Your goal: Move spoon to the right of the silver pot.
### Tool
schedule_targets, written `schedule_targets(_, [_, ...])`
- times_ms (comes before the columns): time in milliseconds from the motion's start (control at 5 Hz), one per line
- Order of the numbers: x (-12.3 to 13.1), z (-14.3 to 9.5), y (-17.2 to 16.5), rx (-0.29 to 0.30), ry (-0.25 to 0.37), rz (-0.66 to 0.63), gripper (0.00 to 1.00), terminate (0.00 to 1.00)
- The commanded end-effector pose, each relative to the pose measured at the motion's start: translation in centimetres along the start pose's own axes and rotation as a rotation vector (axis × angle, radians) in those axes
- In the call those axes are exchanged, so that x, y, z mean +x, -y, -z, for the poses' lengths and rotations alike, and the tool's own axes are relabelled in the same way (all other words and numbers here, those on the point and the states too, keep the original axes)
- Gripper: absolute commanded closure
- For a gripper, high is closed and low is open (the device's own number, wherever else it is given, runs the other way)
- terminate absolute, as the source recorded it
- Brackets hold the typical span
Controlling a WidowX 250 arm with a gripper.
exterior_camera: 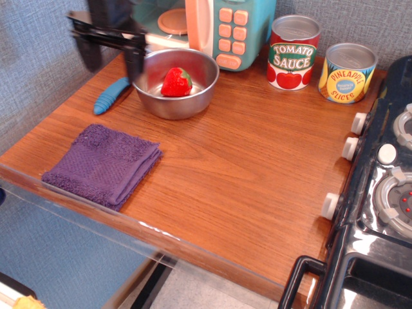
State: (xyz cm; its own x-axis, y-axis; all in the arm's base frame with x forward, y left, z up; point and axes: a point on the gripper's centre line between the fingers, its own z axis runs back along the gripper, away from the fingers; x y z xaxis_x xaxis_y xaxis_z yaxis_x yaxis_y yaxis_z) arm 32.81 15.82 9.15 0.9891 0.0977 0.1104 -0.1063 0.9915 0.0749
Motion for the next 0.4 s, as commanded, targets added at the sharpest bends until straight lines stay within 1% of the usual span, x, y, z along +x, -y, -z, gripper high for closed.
schedule_targets(0, [0.4,0.0,-3.7,0.062,0.029,-0.024,0.0,0.0])
schedule_targets(200, [0.7,1.9,-4.4,0.058,-0.016,-0.021,0.0,0.0])
